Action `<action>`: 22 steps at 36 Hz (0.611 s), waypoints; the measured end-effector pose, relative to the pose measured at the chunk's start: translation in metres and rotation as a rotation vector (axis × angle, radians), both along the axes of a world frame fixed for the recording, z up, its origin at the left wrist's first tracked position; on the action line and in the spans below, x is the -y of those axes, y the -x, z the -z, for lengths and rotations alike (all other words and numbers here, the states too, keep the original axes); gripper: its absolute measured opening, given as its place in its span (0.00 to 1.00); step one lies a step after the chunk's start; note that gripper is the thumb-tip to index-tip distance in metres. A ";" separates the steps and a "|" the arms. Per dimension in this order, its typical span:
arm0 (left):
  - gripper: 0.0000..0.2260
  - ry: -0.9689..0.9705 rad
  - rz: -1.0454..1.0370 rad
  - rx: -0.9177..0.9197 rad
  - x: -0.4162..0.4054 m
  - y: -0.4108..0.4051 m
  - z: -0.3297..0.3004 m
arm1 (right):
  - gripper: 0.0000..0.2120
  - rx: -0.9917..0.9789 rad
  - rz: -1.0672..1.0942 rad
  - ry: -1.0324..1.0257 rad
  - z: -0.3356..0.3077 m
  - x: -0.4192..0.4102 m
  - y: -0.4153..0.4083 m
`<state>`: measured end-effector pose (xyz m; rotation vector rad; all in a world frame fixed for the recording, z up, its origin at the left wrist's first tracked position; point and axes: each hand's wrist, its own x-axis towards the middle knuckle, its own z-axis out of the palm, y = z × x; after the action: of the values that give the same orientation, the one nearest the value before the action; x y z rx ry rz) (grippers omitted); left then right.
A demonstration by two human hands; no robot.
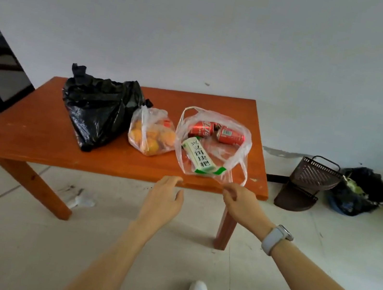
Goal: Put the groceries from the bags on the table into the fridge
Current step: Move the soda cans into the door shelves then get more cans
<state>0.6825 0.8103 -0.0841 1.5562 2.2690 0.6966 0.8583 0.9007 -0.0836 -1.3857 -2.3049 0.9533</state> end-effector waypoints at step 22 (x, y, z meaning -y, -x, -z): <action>0.26 0.174 0.444 -0.463 -0.325 0.129 0.082 | 0.25 0.407 -0.082 -0.277 0.079 -0.299 0.086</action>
<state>0.5533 1.1353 -0.1656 2.1972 2.0670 0.0170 0.7726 1.1993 -0.1622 -1.4795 -2.6765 0.3687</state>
